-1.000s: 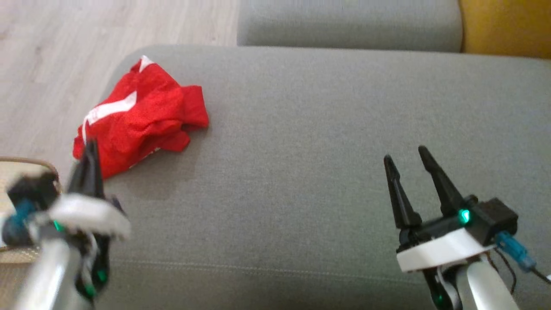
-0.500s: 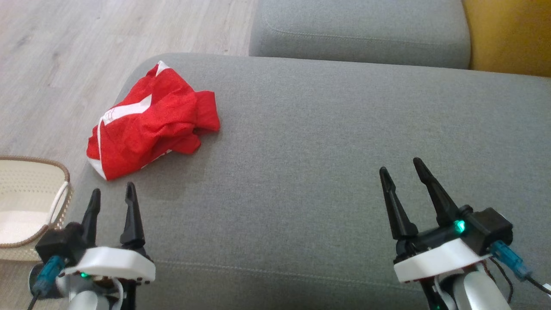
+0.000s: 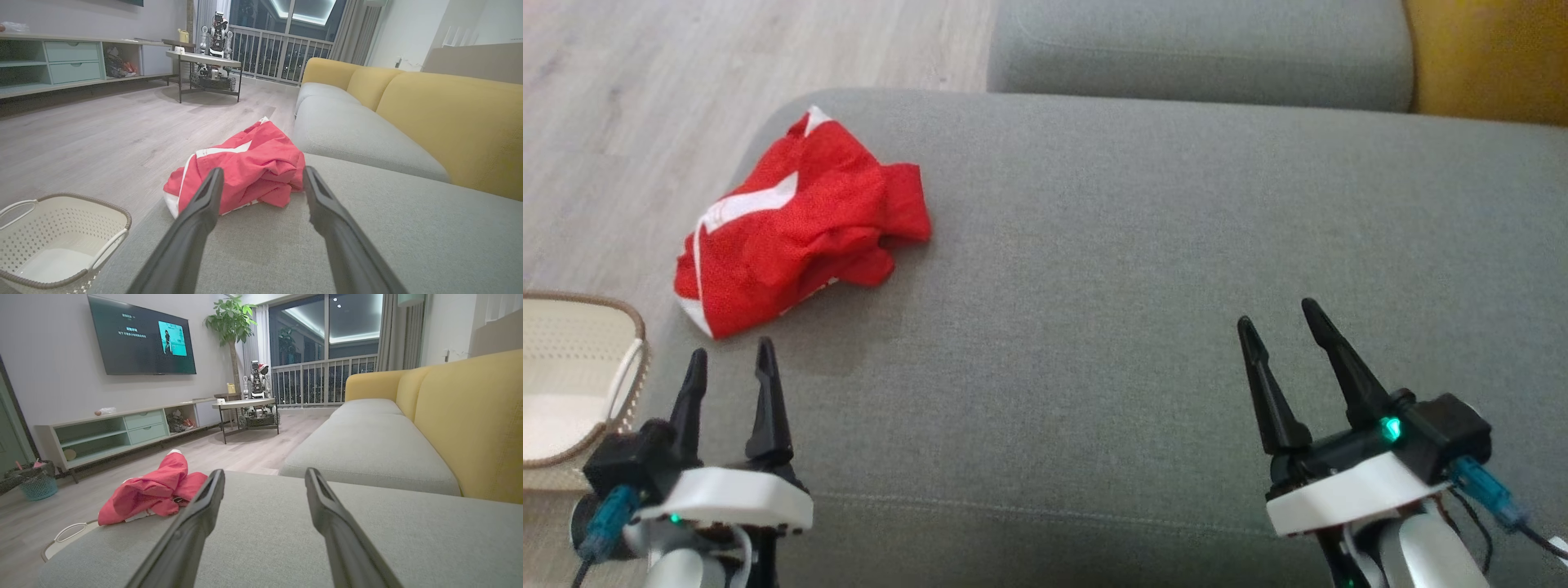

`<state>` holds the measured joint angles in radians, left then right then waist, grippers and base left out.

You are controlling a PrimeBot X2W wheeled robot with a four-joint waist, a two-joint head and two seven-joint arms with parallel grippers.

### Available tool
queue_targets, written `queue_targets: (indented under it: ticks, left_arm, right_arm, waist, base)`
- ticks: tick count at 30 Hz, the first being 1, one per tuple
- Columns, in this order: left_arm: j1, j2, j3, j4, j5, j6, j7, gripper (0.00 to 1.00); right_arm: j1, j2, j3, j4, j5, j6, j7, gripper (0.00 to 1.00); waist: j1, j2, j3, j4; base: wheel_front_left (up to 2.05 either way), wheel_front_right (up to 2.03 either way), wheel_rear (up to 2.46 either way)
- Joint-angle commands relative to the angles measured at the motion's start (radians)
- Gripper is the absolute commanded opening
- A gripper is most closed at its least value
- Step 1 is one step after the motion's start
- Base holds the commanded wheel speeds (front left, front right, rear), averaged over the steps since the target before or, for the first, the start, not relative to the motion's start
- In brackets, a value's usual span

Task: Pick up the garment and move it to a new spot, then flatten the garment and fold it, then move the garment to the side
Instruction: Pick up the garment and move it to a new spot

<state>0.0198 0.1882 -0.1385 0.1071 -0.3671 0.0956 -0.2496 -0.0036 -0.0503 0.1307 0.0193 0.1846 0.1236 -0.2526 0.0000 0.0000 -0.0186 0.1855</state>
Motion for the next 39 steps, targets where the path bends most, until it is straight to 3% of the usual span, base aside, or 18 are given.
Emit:
queue_targets:
  ticks: [1,8,14,19,23,32,39]
  left_arm:
    - [-0.046,0.010,0.049,-0.025,0.012,-0.007,-0.012,1.00]
    - [-0.203,0.071,0.069,0.041,0.008,-0.032,0.048,1.00]
    - [-0.468,0.157,0.078,0.131,-0.027,-0.090,0.212,1.00]
    - [-0.705,0.222,0.067,0.272,-0.067,-0.152,0.385,1.00]
    - [-0.873,0.266,0.051,0.393,-0.069,-0.177,0.466,1.00]
    - [-1.061,0.322,0.004,0.639,-0.041,-0.183,0.610,1.00]
    - [-1.140,0.339,-0.026,0.789,-0.023,-0.190,0.633,1.00]
  right_arm:
    - [-0.042,0.000,0.021,-0.041,-0.010,0.007,-0.009,1.00]
    - [-0.133,0.000,0.034,-0.062,-0.063,0.007,-0.009,1.00]
    - [-0.229,0.000,0.046,-0.083,-0.100,0.007,-0.005,1.00]
    - [-0.286,0.000,0.055,-0.105,-0.112,0.007,-0.003,1.00]
    - [-0.319,0.000,0.069,-0.113,-0.117,0.007,-0.003,1.00]
    - [-0.349,0.000,0.076,-0.124,-0.109,0.007,-0.007,1.00]
    - [-0.348,0.000,0.079,-0.123,-0.099,0.007,-0.008,1.00]
  waist:
    - [0.0000,0.0000,0.028,-0.014]
    - [0.0000,0.0000,0.170,-0.059]
    - [0.0000,0.0000,0.302,-0.095]
    - [0.0000,0.0000,0.399,-0.121]
    - [0.0000,0.0000,0.463,-0.147]
    - [0.0000,0.0000,0.529,-0.189]
    - [0.0000,0.0000,0.546,-0.210]
  base:
    - [0.00,0.00,0.00]
    - [0.00,0.00,0.00]
    - [0.00,0.00,0.00]
    - [0.00,0.00,0.00]
    - [0.00,0.00,0.00]
    - [0.00,0.00,0.00]
    - [0.00,0.00,0.00]
